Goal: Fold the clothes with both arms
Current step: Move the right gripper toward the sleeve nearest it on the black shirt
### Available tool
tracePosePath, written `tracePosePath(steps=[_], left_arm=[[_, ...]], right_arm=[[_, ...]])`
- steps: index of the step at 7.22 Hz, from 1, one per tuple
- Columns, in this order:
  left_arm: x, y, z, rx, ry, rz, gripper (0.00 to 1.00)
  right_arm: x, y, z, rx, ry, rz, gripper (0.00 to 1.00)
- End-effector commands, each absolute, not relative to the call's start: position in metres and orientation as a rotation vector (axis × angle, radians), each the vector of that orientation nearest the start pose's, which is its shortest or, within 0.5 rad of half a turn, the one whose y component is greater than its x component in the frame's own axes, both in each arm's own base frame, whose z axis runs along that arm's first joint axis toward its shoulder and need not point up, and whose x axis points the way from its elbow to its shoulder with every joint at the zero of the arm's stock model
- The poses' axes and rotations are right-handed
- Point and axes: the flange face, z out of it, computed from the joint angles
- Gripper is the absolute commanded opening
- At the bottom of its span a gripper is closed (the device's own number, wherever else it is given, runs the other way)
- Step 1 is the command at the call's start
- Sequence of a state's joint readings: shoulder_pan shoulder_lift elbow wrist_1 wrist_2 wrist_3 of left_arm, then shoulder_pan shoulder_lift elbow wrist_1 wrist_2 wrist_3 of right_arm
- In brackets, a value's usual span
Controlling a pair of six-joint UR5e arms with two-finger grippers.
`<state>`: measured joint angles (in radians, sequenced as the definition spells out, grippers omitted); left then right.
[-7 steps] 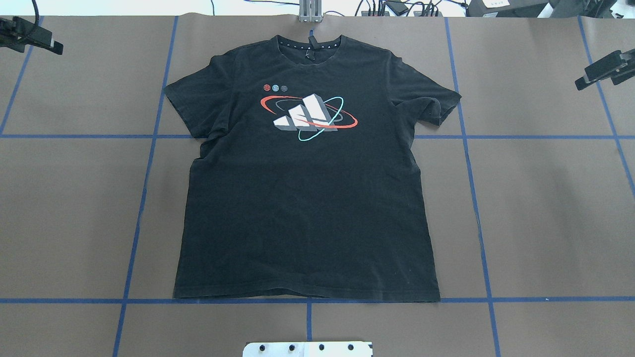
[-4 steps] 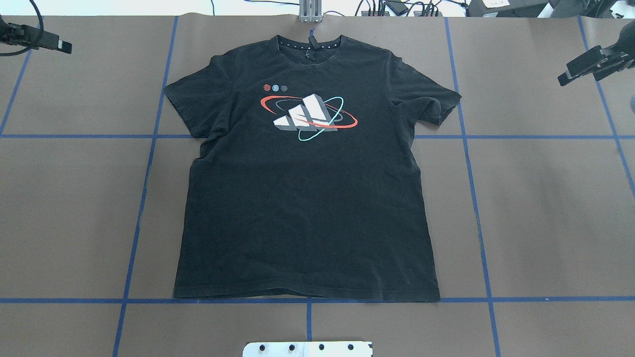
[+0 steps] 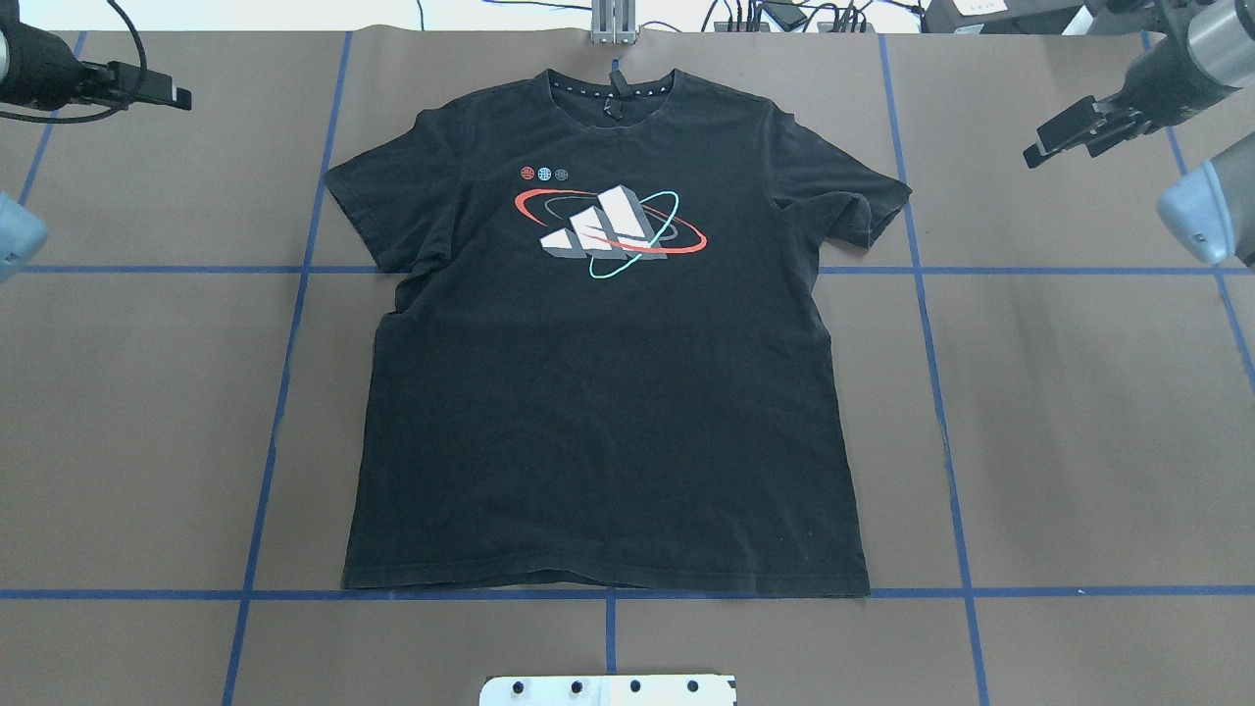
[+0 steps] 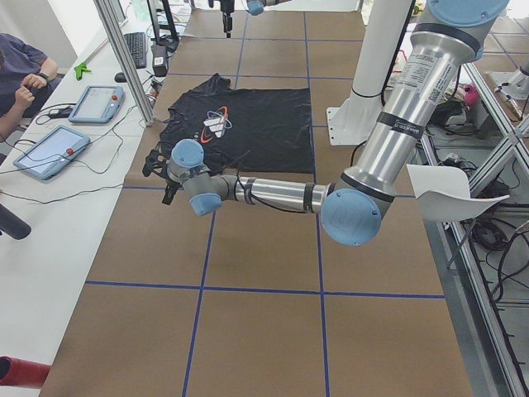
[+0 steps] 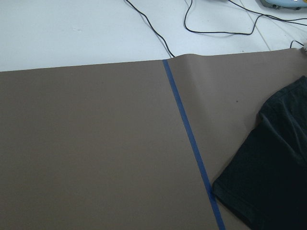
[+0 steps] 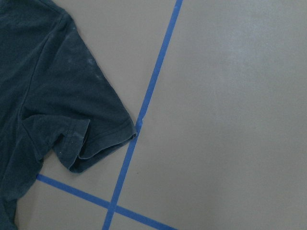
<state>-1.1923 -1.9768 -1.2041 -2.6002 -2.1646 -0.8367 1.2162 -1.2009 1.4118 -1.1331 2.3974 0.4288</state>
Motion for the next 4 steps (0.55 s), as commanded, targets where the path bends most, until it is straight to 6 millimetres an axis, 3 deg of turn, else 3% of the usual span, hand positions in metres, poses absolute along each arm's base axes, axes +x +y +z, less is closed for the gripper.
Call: tracePosePath(steps=[1,2,4], left_arm=[[0.184,-0.659,0.486,0.57,1.049,-0.12,1.0],[0.192,-0.66,0.482,0.584,1.036,-0.152,1.0],[0.204,-0.659,0.481,0.591,1.029,-0.186,1.0]], right_arm=[[-0.237,-0.635,0.484,0.325,-1.008,-0.112,0.98],[-0.272,-0.634,0.477,0.359,-0.993,-0.098,0.99],[-0.311,-0.655,0.478,0.355,-0.952,-0.099,0.93]])
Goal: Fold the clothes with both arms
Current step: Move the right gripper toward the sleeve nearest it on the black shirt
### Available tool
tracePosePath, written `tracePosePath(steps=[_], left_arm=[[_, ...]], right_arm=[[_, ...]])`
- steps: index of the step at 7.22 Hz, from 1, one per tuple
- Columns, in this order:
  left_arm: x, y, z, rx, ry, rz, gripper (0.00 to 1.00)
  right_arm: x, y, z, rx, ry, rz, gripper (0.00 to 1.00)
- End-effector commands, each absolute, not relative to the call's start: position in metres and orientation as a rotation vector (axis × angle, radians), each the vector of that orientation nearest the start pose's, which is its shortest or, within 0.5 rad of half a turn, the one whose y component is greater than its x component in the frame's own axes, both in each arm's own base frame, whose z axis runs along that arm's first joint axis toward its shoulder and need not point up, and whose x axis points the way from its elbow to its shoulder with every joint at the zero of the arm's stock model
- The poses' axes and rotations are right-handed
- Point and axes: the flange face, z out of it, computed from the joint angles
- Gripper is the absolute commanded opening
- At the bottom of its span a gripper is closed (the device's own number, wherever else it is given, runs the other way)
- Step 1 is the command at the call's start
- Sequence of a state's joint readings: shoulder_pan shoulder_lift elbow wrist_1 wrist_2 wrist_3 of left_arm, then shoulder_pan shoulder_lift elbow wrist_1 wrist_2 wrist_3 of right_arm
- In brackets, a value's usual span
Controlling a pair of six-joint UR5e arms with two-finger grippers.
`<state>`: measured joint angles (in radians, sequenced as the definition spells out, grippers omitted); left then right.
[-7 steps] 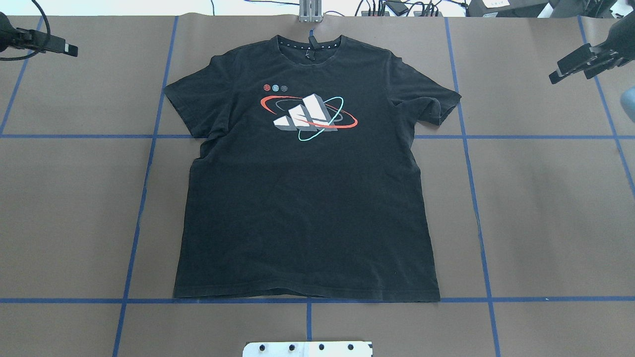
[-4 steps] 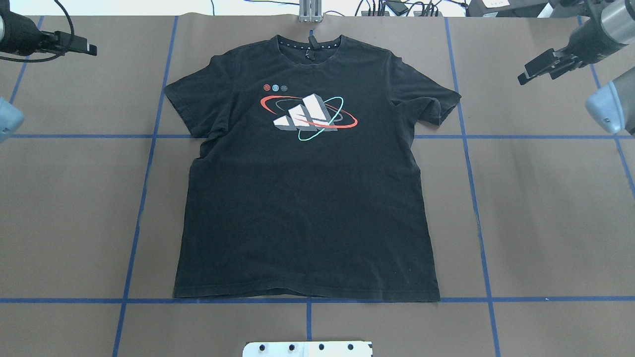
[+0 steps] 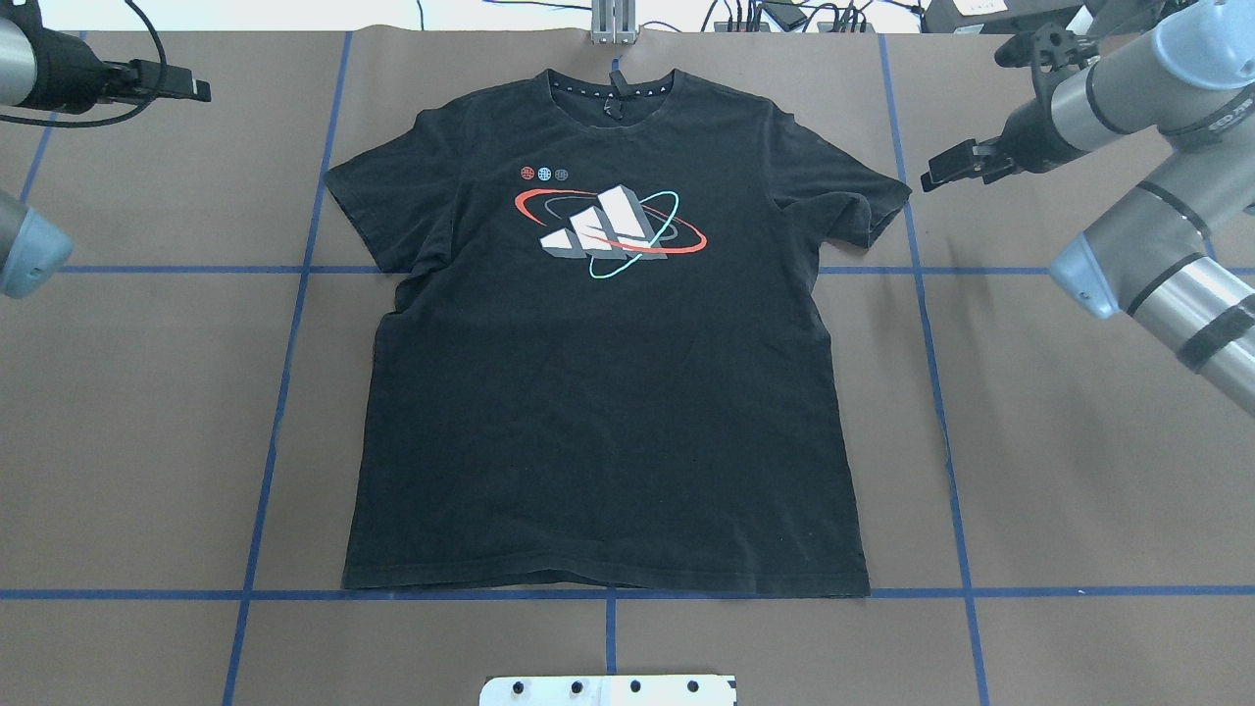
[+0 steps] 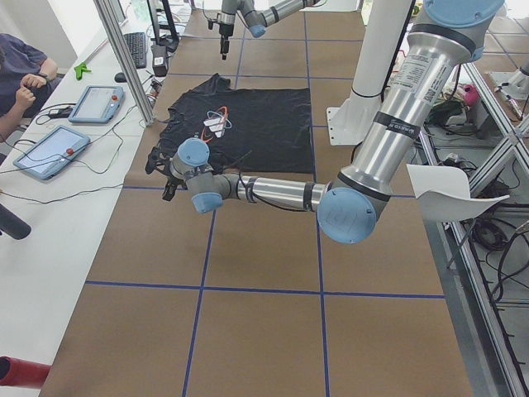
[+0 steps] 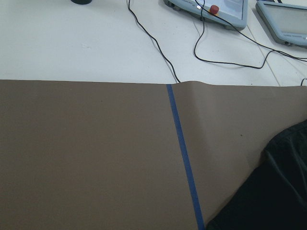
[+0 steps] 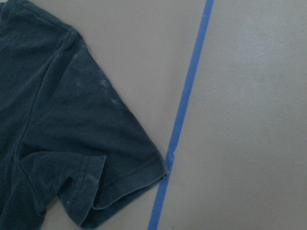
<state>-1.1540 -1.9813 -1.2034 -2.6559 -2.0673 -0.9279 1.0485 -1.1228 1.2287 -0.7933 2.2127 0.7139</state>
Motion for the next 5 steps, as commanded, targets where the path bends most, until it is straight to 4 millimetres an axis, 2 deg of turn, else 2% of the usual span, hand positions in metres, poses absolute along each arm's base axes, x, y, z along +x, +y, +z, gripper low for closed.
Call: tracePosePath(steps=[1,2,3,5], left_arm=[[0.205,-0.658,0.481,0.592,1.03,-0.185,1.0],[0.205,-0.658,0.481,0.592,1.03,-0.185,1.0],[0.205,-0.659,0.48,0.594,1.03,-0.183,0.99],[0.205,-0.659,0.479,0.594,1.032,-0.181,0.99]], right_arm=[[-0.32,-0.657,0.482,0.353,-0.938,-0.104,0.85],[-0.339,-0.651,0.488,0.364,-0.905,-0.117,0.85],[-0.35,-0.651,0.485,0.382,-0.886,-0.118,0.85],[-0.359,-0.663,0.486,0.388,-0.866,-0.151,0.83]])
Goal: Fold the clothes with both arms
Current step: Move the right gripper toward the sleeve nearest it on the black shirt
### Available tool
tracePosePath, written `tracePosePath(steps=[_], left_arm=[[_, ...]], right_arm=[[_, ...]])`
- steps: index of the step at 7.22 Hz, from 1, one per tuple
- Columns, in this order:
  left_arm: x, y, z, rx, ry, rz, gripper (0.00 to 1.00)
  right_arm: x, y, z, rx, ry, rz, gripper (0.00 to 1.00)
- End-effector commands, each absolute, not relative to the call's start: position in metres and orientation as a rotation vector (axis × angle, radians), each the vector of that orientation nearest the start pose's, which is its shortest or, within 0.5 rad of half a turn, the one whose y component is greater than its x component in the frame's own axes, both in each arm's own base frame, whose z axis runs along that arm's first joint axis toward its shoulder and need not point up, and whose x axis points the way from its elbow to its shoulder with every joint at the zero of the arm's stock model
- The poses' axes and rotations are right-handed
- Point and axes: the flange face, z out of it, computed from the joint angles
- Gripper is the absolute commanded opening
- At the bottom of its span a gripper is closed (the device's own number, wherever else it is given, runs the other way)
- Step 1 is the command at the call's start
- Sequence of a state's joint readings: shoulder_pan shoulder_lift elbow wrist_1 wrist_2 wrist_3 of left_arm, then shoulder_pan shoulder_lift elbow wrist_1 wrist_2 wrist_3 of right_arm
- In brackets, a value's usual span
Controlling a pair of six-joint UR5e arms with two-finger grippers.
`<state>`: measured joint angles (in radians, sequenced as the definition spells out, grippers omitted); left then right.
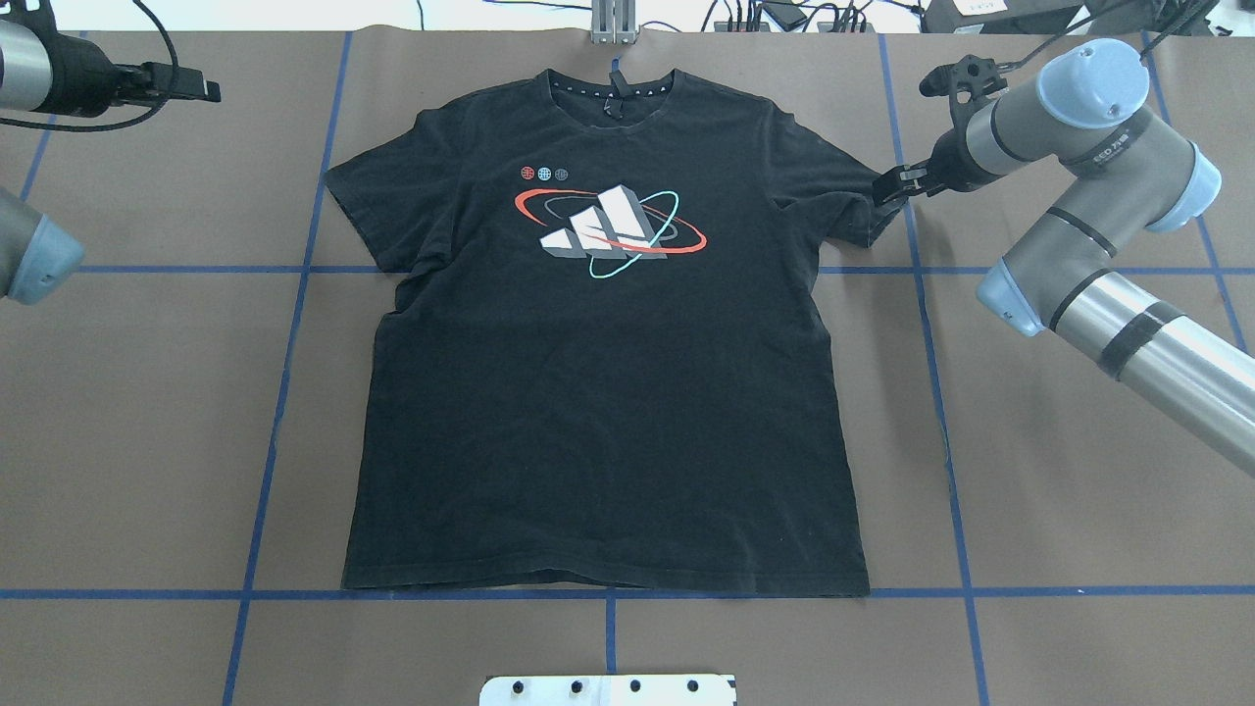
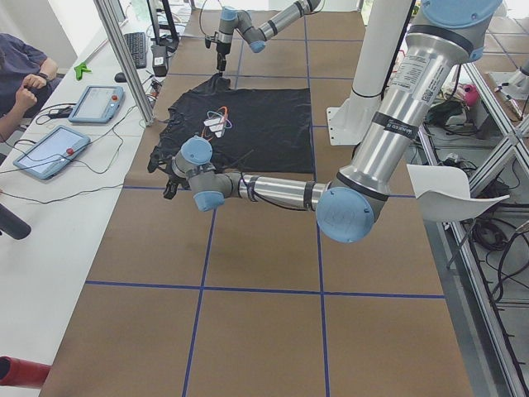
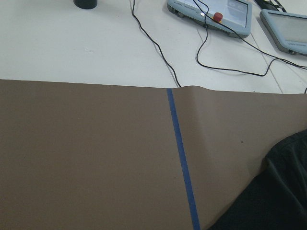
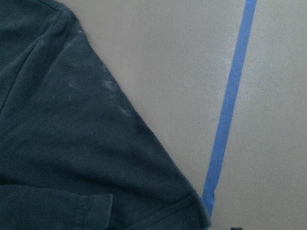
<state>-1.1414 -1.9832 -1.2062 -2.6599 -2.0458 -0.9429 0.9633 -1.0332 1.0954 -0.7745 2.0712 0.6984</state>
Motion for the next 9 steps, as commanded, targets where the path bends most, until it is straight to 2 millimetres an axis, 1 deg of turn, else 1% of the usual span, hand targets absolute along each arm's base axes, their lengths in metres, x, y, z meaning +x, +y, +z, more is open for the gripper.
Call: tracePosePath(steps=[1,2,3,4,6,7,8,9], left_arm=[[0.2052,-0.6587,0.4792,0.593,1.033,-0.183,0.99],[0.2052,-0.6586,0.4784,0.595,1.033,-0.181,0.99],[0.2052,-0.6586,0.4784,0.597,1.031,-0.177,0.99],[0.2054,-0.659,0.4774,0.599,1.032,-0.176,0.99],[0.2054,-0.6591,0.4774,0.6,1.032,-0.175,0.99],[0.2044,-0.6594,0.4774,0.6,1.031,-0.176,0.99],[0.2054,-0.6591,0.4774,0.598,1.033,-0.178,0.99],[0.2062,-0.6608,0.4732,0.601,1.037,-0.178,0.99]], right_arm=[[-0.3577,-0.6655,0.4903,0.389,-0.857,-0.162,0.82],[-0.3582,-0.6661,0.4955,0.381,-0.852,-0.164,0.81],[-0.3582,-0.6662,0.4964,0.379,-0.851,-0.163,0.77],[-0.3585,-0.6666,0.4952,0.38,-0.852,-0.163,0.7],[-0.3597,-0.6683,0.4908,0.383,-0.855,-0.161,0.41],[-0.3597,-0.6683,0.4916,0.381,-0.854,-0.161,0.31],[-0.3597,-0.6683,0.4916,0.382,-0.854,-0.162,0.15],[-0.3598,-0.6682,0.4914,0.382,-0.856,-0.162,0.0]])
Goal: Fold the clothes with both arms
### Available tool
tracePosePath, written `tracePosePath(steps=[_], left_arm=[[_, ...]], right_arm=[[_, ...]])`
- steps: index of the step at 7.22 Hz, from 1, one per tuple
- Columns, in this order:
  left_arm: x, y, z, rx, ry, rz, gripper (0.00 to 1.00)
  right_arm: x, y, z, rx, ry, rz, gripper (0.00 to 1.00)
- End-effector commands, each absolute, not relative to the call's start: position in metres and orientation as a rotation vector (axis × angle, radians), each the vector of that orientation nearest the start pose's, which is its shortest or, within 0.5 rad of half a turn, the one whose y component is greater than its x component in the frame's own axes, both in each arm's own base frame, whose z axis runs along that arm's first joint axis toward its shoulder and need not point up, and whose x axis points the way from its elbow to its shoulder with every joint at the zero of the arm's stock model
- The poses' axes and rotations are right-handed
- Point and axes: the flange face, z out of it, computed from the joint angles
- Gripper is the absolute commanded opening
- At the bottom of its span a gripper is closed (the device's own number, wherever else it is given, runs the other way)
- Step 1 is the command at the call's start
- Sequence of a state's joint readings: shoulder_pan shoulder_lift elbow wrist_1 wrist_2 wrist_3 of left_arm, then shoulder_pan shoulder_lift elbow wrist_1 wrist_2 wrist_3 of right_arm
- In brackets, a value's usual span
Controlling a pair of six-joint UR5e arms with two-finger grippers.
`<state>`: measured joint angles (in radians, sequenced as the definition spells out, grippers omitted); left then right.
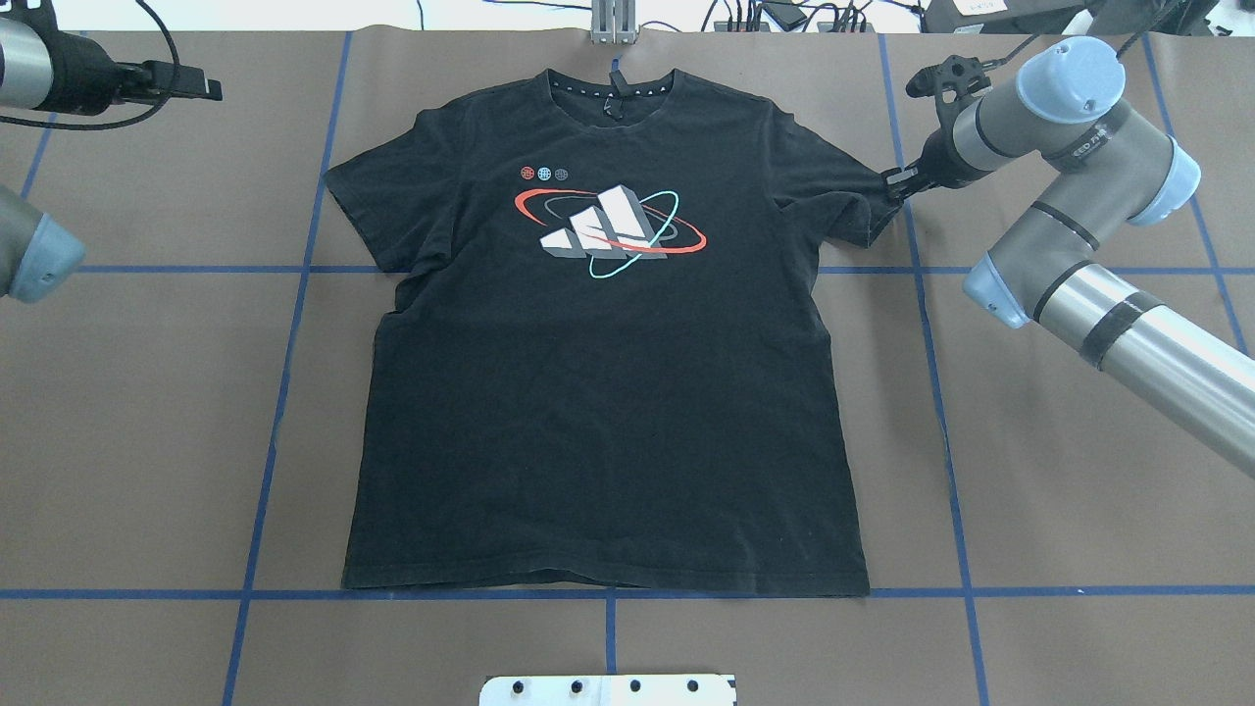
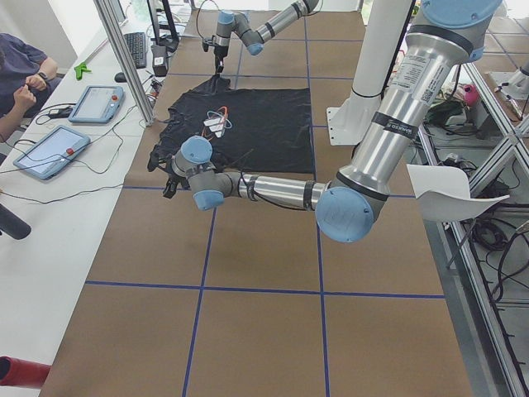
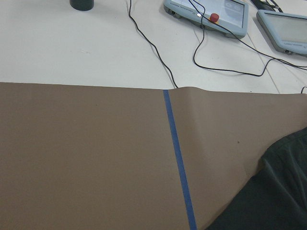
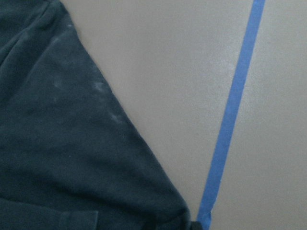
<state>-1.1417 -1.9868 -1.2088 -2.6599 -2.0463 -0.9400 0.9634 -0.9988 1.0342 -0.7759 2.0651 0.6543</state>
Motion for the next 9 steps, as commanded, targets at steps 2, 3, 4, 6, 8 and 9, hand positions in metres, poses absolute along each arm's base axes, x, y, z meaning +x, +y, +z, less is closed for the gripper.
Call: tracePosePath(steps=[2,3,4,6,8,9], left_arm=[[0.205,-0.661,0.473,0.6,1.036,-0.181,0.99],[0.206,-0.661,0.473,0.599,1.037,-0.18,0.99],[0.205,-0.661,0.473,0.6,1.036,-0.181,0.99],[0.205,-0.661,0.473,0.6,1.038,-0.18,0.99],[0.204,-0.661,0.474,0.6,1.037,-0.182,0.99],[0.204,-0.66,0.475,0.6,1.035,-0.181,0.99]], right_arm=[[-0.354,-0.678,0.474,0.397,-0.875,-0.155,0.0],[-0.344,-0.681,0.467,0.381,-0.914,-0.163,0.0],[-0.325,-0.69,0.448,0.361,-0.983,-0.178,0.0],[-0.319,-0.691,0.416,0.339,-1.071,-0.215,0.0],[-0.358,-0.674,0.37,0.328,-1.127,-0.214,0.0],[-0.396,-0.657,0.348,0.281,-1.153,-0.174,0.0]])
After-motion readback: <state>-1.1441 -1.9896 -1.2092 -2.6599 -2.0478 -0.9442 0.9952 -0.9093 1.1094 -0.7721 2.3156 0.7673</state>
